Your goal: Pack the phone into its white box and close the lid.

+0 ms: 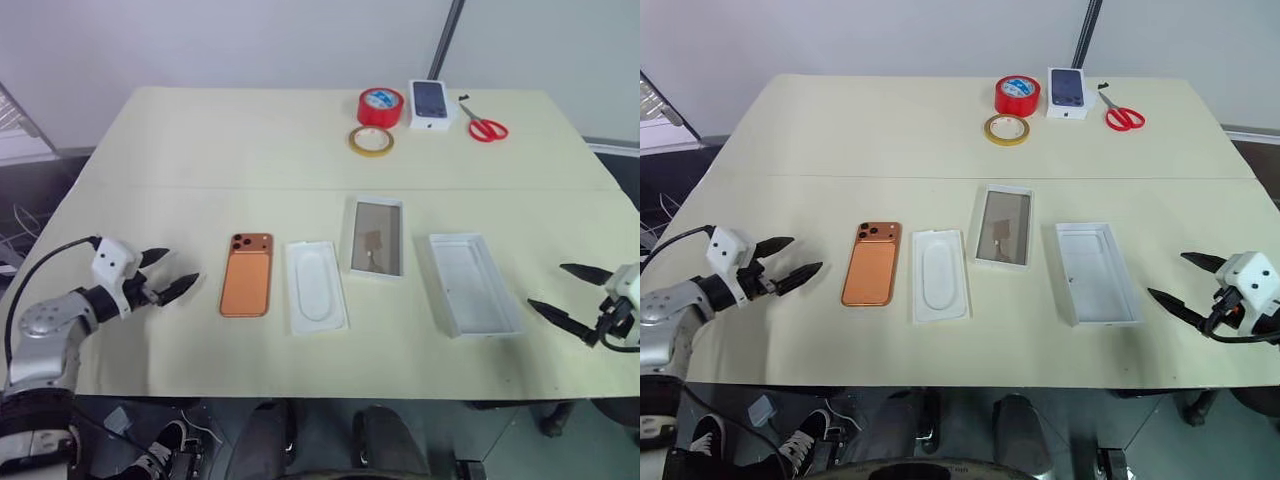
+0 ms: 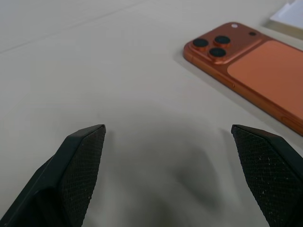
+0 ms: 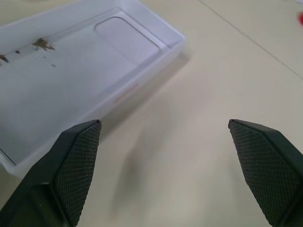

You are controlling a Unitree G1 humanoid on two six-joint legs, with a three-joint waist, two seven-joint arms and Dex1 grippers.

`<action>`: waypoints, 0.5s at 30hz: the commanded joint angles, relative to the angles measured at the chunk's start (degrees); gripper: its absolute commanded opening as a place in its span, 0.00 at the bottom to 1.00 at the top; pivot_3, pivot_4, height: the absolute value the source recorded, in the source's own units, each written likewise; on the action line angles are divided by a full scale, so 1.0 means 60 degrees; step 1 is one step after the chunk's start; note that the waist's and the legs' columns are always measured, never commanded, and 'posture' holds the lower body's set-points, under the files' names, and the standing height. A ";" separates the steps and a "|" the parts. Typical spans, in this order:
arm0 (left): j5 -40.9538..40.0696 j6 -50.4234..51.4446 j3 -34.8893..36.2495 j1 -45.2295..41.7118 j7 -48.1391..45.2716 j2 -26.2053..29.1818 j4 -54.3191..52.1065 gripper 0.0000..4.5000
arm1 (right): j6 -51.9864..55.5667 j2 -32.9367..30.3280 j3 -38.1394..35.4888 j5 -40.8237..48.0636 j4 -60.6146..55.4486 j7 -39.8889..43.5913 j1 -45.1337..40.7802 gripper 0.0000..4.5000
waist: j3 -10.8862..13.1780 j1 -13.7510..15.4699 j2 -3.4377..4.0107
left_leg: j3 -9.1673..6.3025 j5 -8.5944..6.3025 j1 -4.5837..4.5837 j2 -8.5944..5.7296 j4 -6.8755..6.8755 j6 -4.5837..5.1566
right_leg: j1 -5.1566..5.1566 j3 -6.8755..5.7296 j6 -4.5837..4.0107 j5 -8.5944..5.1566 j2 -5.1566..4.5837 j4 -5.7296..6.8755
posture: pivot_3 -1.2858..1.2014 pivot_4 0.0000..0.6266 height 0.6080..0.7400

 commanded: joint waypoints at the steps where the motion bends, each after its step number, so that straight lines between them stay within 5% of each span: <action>1: -0.0309 0.0111 0.0346 -0.0041 0.0099 0.0077 -0.0624 0.99 | -0.0094 -0.0183 -0.0271 0.0189 -0.0166 0.0014 -0.0040 1.00 | 0.0000 -0.0002 0.0000 | 0.0000 0.0000 0.0000 0.0000 0.0000 0.0000 | 0.0000 0.0000 0.0000 0.0000 0.0000 0.0000 | 0.52 0.24 0.91; 15: -0.0426 0.0197 0.0110 0.0307 -0.0437 0.0131 -0.1464 0.99 | 0.0236 -0.0032 0.0105 0.0134 -0.0713 -0.0122 -0.0388 1.00 | -0.0003 0.0008 0.0016 | 0.0002 0.0000 -0.0001 -0.0001 -0.0001 0.0000 | 0.0001 0.0002 -0.0001 0.0000 -0.0002 -0.0004 | 0.52 0.24 0.91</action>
